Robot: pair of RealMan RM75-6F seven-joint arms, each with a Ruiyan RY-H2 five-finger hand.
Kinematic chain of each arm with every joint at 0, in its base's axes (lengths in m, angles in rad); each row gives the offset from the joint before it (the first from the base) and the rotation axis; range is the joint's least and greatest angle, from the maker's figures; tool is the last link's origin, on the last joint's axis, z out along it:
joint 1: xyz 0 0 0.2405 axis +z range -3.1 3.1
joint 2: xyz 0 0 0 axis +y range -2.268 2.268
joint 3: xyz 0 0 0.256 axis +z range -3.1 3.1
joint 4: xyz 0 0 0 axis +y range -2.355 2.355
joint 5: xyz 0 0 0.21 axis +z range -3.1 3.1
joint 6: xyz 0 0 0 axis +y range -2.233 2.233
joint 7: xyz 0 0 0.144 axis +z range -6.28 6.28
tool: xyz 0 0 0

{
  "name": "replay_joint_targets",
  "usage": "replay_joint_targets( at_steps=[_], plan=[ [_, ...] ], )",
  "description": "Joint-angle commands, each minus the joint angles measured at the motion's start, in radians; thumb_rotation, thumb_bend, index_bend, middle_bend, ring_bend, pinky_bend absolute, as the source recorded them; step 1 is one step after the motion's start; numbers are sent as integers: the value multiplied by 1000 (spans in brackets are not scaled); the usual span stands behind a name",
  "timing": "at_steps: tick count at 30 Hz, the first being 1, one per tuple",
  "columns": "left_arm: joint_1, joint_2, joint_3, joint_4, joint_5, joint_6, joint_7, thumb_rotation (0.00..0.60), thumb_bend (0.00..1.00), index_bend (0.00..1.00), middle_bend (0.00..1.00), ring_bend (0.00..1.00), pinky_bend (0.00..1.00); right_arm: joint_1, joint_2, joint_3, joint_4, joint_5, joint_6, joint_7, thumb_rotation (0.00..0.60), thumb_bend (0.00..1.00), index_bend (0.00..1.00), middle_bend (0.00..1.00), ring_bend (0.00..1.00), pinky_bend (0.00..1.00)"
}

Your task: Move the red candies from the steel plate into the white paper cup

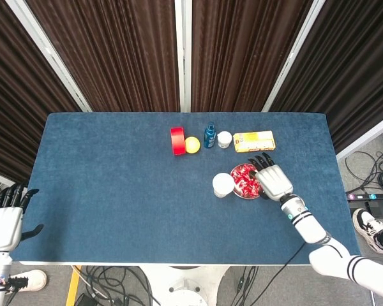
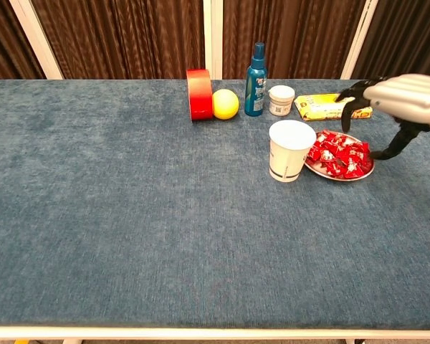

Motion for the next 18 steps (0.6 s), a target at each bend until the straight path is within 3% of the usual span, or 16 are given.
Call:
replay_joint_targets(
  at_steps=[1,18],
  plan=[
    [0,-1,-1,3,0,0,-3,600,0,259,153,92,127,14,-46,-17,51,-12,2,37,600,149,427,30,0,0],
    [6,-16,4,40,-11,-10,-34,600,0,259,153,92,127,40,-184,-50,216,-17,-4,101,600,197,468,33,0,0]
  ],
)
